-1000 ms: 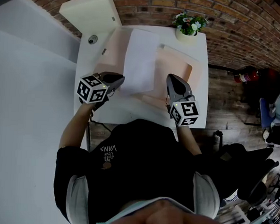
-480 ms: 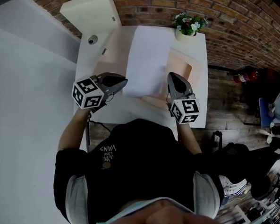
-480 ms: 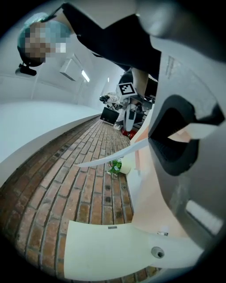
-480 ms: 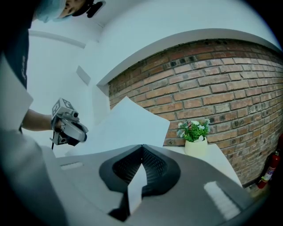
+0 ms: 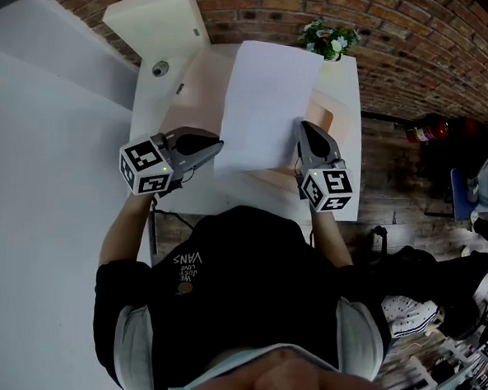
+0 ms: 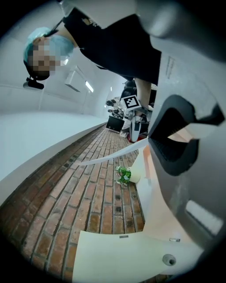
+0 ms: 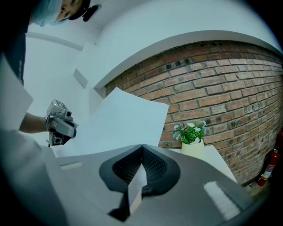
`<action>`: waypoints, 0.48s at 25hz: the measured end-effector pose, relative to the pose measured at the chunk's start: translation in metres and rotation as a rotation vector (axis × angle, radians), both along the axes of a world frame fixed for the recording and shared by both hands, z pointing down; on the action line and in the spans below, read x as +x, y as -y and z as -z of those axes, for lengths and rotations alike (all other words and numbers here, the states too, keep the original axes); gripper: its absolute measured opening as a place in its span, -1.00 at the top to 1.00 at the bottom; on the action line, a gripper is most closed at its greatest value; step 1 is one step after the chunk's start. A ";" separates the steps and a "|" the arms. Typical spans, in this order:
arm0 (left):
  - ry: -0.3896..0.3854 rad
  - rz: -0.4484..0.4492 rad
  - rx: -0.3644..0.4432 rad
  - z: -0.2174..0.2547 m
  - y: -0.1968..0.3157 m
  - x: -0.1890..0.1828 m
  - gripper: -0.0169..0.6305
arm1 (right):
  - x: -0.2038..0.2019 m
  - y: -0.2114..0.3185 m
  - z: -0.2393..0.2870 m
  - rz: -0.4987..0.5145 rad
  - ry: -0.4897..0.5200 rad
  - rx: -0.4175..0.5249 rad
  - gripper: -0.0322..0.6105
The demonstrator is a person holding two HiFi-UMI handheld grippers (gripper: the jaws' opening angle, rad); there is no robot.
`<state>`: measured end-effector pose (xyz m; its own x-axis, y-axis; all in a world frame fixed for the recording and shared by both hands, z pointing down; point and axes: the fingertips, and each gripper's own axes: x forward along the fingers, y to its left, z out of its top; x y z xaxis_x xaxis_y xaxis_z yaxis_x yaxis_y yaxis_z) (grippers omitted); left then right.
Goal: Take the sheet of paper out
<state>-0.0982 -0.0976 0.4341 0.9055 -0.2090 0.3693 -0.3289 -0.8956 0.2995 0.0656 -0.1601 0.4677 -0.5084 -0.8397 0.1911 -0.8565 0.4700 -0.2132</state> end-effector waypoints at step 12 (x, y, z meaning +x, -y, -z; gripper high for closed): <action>-0.049 -0.057 0.058 0.011 -0.008 0.000 0.95 | 0.011 0.004 0.016 -0.001 0.071 0.027 0.66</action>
<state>-0.0978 -0.0900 0.4227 0.9330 -0.1768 0.3133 -0.2636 -0.9287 0.2607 0.0764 -0.1644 0.4520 -0.5188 -0.8446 0.1319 -0.8403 0.4755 -0.2605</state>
